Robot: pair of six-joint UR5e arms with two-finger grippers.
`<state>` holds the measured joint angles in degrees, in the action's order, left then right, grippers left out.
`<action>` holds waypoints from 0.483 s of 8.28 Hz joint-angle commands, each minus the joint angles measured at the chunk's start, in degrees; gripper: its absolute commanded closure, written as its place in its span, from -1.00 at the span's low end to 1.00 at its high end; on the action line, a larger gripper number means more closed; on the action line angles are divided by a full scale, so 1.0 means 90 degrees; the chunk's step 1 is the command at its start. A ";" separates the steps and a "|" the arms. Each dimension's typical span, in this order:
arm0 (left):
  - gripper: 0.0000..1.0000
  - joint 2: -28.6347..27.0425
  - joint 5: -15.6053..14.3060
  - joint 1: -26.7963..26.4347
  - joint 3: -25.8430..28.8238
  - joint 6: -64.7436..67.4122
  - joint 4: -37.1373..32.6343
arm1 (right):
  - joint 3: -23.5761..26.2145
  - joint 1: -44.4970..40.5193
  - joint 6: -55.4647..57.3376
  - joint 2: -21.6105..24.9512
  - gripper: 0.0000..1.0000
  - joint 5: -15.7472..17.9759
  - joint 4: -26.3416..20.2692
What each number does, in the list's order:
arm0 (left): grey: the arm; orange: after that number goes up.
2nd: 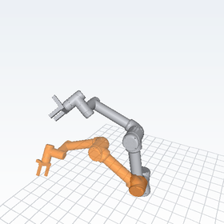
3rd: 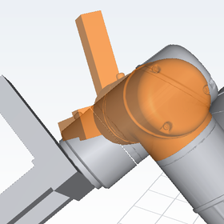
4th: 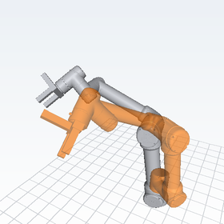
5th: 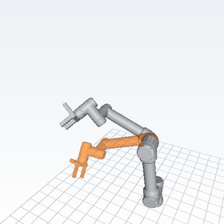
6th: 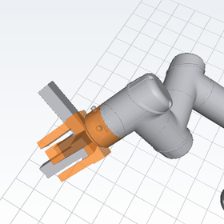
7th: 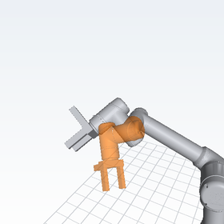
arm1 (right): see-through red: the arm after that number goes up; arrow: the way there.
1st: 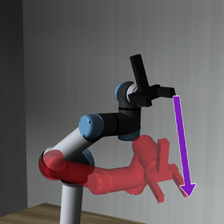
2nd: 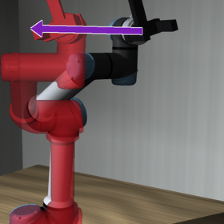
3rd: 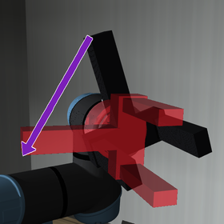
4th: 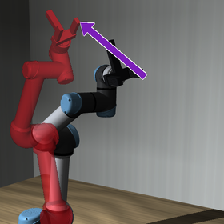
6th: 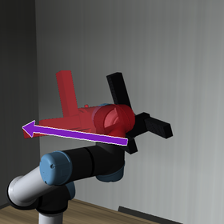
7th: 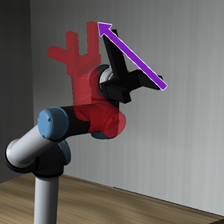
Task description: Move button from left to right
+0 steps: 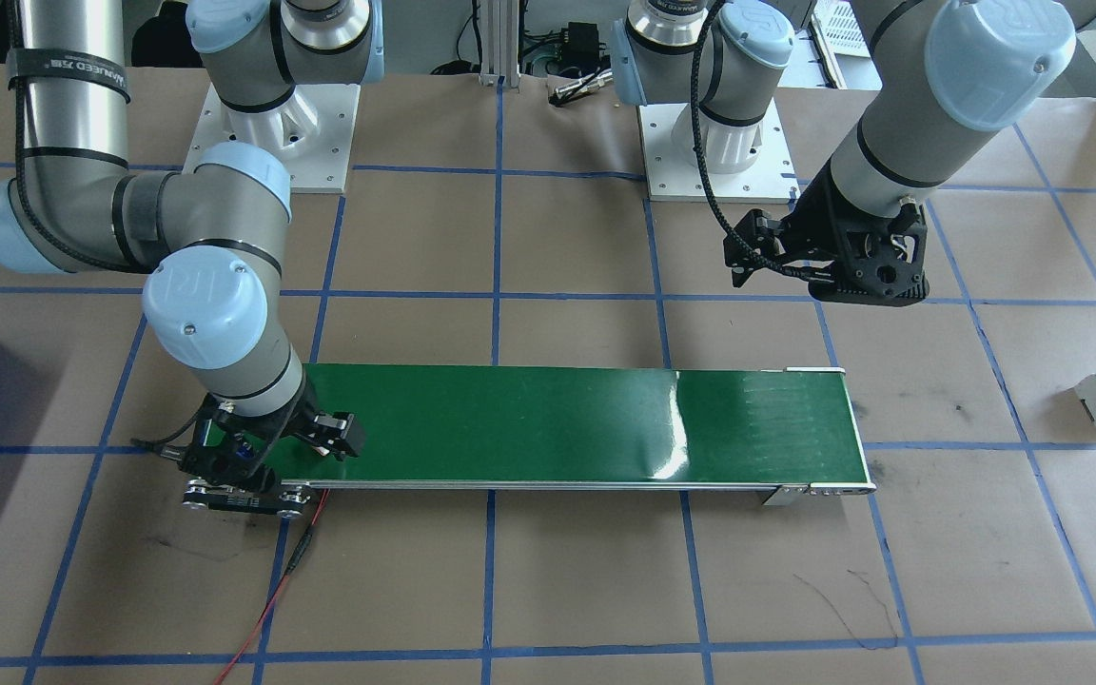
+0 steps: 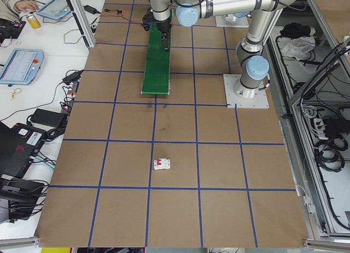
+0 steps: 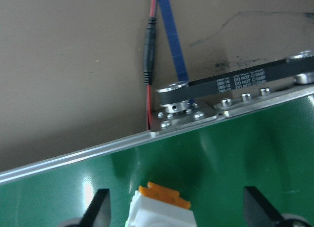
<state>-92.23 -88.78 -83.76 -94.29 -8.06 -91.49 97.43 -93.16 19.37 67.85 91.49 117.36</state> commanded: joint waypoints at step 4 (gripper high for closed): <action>-1.00 0.0102 0.0001 -0.0215 -0.0021 -0.0002 0.0010 | 0.0024 0.0410 -0.0227 -0.0029 -0.52 0.0088 -0.0326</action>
<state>-91.61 -88.82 -85.52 -94.45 -8.09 -91.45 97.62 -89.58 18.20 67.64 92.22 114.60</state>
